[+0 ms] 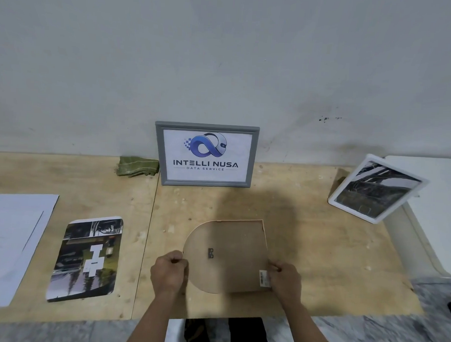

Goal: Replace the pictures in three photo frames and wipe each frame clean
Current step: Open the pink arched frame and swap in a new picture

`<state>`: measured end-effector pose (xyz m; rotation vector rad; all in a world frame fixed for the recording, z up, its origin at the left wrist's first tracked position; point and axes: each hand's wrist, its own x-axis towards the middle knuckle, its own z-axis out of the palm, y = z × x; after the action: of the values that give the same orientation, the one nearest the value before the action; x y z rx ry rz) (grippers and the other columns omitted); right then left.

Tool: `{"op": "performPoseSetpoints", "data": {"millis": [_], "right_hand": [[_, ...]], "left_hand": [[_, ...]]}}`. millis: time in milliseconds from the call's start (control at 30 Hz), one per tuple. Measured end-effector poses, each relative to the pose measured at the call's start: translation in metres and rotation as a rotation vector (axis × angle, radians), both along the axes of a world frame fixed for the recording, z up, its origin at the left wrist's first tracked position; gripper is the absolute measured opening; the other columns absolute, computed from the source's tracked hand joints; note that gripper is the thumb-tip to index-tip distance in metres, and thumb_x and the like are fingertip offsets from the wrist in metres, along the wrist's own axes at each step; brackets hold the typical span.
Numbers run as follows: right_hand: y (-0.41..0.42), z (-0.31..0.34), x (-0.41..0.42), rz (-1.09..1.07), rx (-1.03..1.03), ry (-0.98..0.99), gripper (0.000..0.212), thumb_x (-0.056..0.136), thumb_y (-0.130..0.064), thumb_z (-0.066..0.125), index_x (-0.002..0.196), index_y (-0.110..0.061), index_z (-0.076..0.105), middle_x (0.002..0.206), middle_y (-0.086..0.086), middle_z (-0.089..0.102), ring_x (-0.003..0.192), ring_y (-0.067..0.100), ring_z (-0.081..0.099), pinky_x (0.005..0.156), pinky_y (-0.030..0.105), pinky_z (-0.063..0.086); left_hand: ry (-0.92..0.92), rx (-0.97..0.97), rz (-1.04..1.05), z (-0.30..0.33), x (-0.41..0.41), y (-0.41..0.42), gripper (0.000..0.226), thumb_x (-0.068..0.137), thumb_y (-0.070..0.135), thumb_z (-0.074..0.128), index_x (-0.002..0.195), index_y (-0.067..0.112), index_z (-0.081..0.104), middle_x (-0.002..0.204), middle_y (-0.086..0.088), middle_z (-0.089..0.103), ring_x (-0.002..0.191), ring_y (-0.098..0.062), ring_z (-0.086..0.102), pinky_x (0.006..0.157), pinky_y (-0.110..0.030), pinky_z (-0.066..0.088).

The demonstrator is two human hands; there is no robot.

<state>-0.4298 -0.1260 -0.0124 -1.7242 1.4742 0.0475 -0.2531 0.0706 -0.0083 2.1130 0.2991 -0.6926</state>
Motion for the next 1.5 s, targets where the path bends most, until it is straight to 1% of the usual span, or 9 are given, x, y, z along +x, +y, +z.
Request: {"op": "performPoseSetpoints", "data": {"millis": [133, 300, 633, 733, 833, 1100, 1200, 1367, 1500], "right_hand": [[-0.001, 0.000, 0.005, 0.016, -0.032, 0.038, 0.033, 0.087, -0.015, 0.055, 0.118, -0.019, 0.067, 0.113, 0.007, 0.067, 0.099, 0.023, 0.063, 0.070, 0.022, 0.039], [-0.010, -0.002, 0.011, -0.074, 0.155, -0.049, 0.031, 0.083, -0.024, 0.062, 0.113, -0.020, 0.067, 0.104, 0.002, 0.070, 0.091, 0.021, 0.065, 0.076, 0.030, 0.049], [-0.016, -0.002, 0.012, -0.331, 0.397, -0.368, 0.014, 0.088, -0.003, 0.063, 0.102, 0.000, 0.064, 0.085, 0.017, 0.071, 0.070, 0.028, 0.067, 0.064, 0.035, 0.054], [-0.017, 0.003, 0.013, -0.267, 0.483, -0.415, 0.025, 0.085, -0.006, 0.067, 0.111, -0.007, 0.064, 0.093, 0.014, 0.074, 0.078, 0.029, 0.070, 0.069, 0.038, 0.056], [-0.007, 0.011, 0.017, -0.117, 0.626, -0.437, 0.044, 0.076, -0.002, 0.075, 0.113, -0.019, 0.057, 0.097, 0.010, 0.071, 0.073, 0.024, 0.068, 0.061, 0.035, 0.057], [0.008, 0.022, 0.030, -0.091, 0.522, -0.374, 0.036, 0.075, 0.005, 0.074, 0.099, -0.012, 0.054, 0.083, 0.016, 0.063, 0.055, 0.022, 0.059, 0.047, 0.030, 0.054], [0.008, 0.025, 0.035, -0.068, 0.535, -0.363, 0.047, 0.075, 0.001, 0.075, 0.110, -0.018, 0.050, 0.091, 0.012, 0.067, 0.062, 0.022, 0.064, 0.053, 0.034, 0.057], [-0.007, 0.033, 0.042, -0.332, 0.578, -0.551, 0.017, 0.093, -0.013, 0.059, 0.109, -0.009, 0.062, 0.098, 0.014, 0.071, 0.082, 0.029, 0.069, 0.070, 0.041, 0.057], [-0.012, 0.039, 0.040, -0.193, 0.649, -0.563, 0.026, 0.091, -0.012, 0.060, 0.117, -0.007, 0.062, 0.108, 0.016, 0.071, 0.093, 0.031, 0.067, 0.084, 0.049, 0.055]], "left_hand": [[-0.032, 0.061, -0.020, 0.002, -0.002, -0.006, 0.039, 0.084, 0.004, 0.069, 0.064, 0.035, 0.057, 0.075, 0.004, 0.061, 0.081, -0.026, 0.054, 0.076, -0.028, 0.040], [0.109, -0.008, -0.040, -0.005, 0.002, -0.002, 0.009, 0.081, 0.010, 0.072, 0.086, 0.018, 0.070, 0.086, -0.004, 0.072, 0.087, -0.028, 0.061, 0.080, -0.033, 0.046], [0.324, -0.346, -0.044, 0.009, 0.018, -0.015, 0.005, 0.088, -0.009, 0.061, 0.090, -0.011, 0.065, 0.075, -0.019, 0.066, 0.053, -0.023, 0.058, 0.039, -0.024, 0.041], [0.340, -0.374, 0.066, 0.011, 0.015, -0.015, 0.007, 0.086, -0.011, 0.064, 0.088, -0.007, 0.069, 0.082, -0.019, 0.073, 0.071, -0.029, 0.070, 0.050, -0.025, 0.057], [0.326, -0.400, 0.147, 0.009, 0.015, -0.015, 0.014, 0.086, -0.013, 0.063, 0.076, -0.003, 0.063, 0.076, -0.019, 0.068, 0.052, -0.020, 0.064, 0.041, -0.021, 0.049], [0.403, -0.516, 0.062, 0.012, 0.004, -0.010, 0.047, 0.083, -0.020, 0.060, 0.122, 0.006, 0.052, 0.105, -0.025, 0.067, 0.074, -0.038, 0.069, 0.046, -0.027, 0.057], [0.370, -0.515, 0.078, 0.009, 0.003, -0.004, 0.050, 0.083, -0.019, 0.062, 0.124, 0.007, 0.051, 0.110, -0.029, 0.066, 0.086, -0.042, 0.070, 0.054, -0.031, 0.060], [0.486, -0.535, -0.120, 0.022, 0.012, 0.010, 0.047, 0.083, -0.007, 0.070, 0.124, 0.014, 0.057, 0.111, -0.016, 0.074, 0.095, -0.040, 0.073, 0.072, -0.039, 0.062], [0.386, -0.514, -0.034, 0.025, 0.036, 0.012, 0.026, 0.086, 0.019, 0.075, 0.109, 0.007, 0.070, 0.105, -0.019, 0.076, 0.095, -0.037, 0.072, 0.081, -0.046, 0.058]]}}
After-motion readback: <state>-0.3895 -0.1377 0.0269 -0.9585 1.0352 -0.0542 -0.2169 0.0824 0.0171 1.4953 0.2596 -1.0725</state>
